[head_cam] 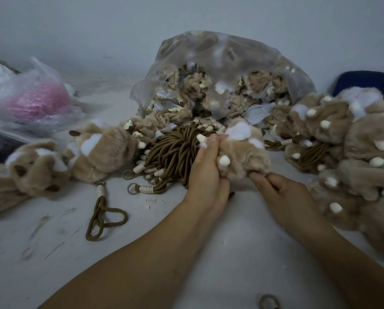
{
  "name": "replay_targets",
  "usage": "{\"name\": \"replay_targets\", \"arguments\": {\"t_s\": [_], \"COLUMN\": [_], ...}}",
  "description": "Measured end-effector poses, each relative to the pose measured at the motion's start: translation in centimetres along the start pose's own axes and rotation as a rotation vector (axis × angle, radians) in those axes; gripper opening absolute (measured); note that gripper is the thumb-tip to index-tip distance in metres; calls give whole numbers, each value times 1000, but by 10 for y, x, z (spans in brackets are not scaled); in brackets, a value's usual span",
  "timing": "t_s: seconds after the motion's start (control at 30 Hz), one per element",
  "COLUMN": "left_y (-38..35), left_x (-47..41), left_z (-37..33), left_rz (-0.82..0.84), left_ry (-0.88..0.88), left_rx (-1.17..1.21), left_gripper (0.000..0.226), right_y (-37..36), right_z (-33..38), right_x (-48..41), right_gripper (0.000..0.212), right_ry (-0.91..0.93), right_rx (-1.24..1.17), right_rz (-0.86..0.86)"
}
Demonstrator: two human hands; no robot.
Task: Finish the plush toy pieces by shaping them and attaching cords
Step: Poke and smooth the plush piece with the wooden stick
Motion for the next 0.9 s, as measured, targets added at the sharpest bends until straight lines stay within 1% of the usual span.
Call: {"name": "replay_targets", "arguments": {"t_s": [0.07, 0.13, 0.2, 0.33, 0.43, 0.63, 0.7, 0.8, 0.9], "left_y": [-1, -1, 1, 9, 14, 14, 11, 4, 4], "left_x": [0, -1, -2, -7, -12, -10, -9, -4, -4], "left_z": [1, 1, 0, -7, -14, -11, -8, 2, 4], "left_rz": [11, 20, 17, -39, -64, -44, -19, 37, 32], "left_ry": [18, 37, 38, 24, -9, -1, 8, 67, 64], "left_rx": [20, 35, 30, 42, 41, -125, -165, -193, -159], "left_gripper": [40, 41, 41, 24, 26, 32, 34, 41, 35], "right_y": [1, 3, 4, 7, 13, 22, 23, 20, 18], "right_z": [-2, -2, 0, 2, -2, 7, 9, 8, 8], "right_x": [1, 1, 0, -2, -5, -7, -7, -4, -3], "right_gripper": [69, 72, 69, 62, 67, 73, 71, 68, 62], "right_ry": [-1, 0, 19, 65, 61, 150, 171, 147, 134], "right_rx": [-14, -5, 24, 99, 153, 206, 211, 165, 162], "right_rz": [-15, -21, -17, -5, -12, -42, -45, -47, -55]}}
Point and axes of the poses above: each hand's wrist, its own x-axis away from the middle knuckle, its own y-axis out of the back of the hand, z = x × y, the point moved 8 cm from there along -x, towards the middle knuckle, and after that the axes turned 3 degrees about -z, right-handed, at the moved point
